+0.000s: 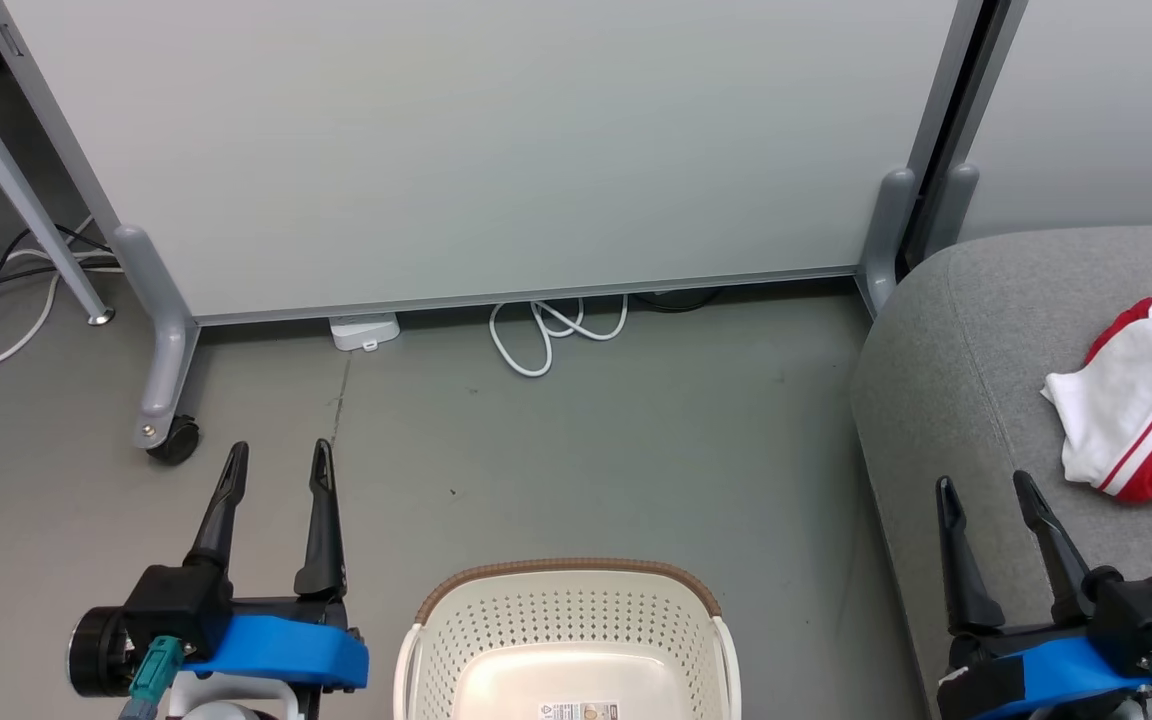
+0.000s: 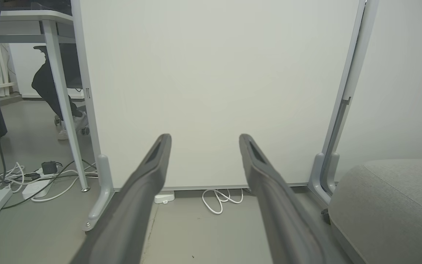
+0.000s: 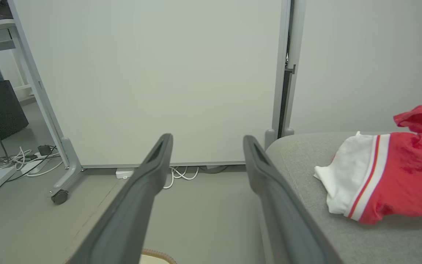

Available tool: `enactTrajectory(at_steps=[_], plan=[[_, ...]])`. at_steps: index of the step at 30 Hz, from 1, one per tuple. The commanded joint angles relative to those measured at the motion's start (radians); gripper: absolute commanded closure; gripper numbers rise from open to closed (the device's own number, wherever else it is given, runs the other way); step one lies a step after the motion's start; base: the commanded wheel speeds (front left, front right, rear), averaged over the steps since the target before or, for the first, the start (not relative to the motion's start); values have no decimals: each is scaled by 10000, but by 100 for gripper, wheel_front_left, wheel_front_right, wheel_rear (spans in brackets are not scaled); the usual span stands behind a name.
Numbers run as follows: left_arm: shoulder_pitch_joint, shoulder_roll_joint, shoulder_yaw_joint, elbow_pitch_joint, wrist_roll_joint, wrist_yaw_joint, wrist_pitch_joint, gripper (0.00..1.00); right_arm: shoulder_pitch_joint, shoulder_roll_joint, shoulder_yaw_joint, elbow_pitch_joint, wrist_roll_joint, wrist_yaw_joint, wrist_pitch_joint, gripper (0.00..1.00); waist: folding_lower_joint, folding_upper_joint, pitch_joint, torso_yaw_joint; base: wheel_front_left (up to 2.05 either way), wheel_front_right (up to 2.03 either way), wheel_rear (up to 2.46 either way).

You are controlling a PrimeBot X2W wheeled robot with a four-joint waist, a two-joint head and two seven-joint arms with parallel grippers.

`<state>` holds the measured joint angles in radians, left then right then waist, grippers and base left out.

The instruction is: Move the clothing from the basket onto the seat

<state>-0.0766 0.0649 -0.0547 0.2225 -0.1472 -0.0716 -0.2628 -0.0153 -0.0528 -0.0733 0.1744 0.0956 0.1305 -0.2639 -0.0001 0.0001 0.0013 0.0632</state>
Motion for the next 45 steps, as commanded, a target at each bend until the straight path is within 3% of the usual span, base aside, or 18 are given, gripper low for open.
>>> enactTrajectory(at_steps=[1,19,20,28,45], plan=[[130,5,133,-52,99,-71,-28,0,133,30,67,43,105,5,-8,0,1,-1,-31,12,0,0,0],[421,-147,403,-17,272,-234,-28,0,157,34,439,466,461,5,-8,0,1,-1,-141,98,0,0,0],[346,-129,395,2,307,-258,0,100,81,12,431,458,416,0,0,100,1,-1,-142,101,0,0,0],[558,-146,493,526,-137,-271,226,100,139,21,381,954,865,0,180,100,1,-1,-140,88,0,0,0],[335,-145,761,400,-3732,-353,1073,100,-137,21,200,846,4406,1,1053,100,1,-1,-115,-23,0,0,0]])
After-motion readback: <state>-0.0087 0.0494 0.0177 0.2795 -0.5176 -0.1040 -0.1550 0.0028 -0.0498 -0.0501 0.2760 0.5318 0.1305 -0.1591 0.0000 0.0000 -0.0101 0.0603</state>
